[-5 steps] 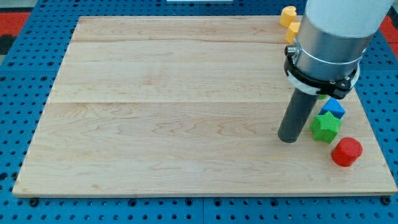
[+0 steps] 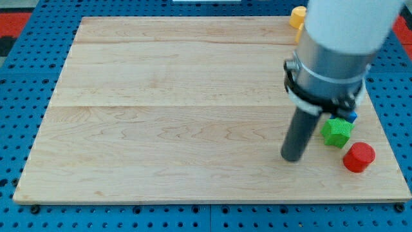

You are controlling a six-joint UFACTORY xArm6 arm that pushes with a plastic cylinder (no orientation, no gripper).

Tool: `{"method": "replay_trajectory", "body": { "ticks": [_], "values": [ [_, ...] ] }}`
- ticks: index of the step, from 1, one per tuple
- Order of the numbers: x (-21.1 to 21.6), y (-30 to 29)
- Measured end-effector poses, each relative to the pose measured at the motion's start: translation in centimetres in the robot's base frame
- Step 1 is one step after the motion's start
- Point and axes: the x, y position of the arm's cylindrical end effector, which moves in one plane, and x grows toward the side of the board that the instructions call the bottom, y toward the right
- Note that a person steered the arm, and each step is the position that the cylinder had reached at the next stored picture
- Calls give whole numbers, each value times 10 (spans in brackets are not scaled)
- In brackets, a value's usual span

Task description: Take the yellow heart to the center of the board

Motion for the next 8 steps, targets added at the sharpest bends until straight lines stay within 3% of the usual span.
{"method": "replay_trajectory", "body": {
  "ticks": [1, 4, 6, 7, 8],
  "values": [
    [35, 54],
    [36, 78],
    [36, 149],
    [20, 178],
    [-40, 179]
  ]
}}
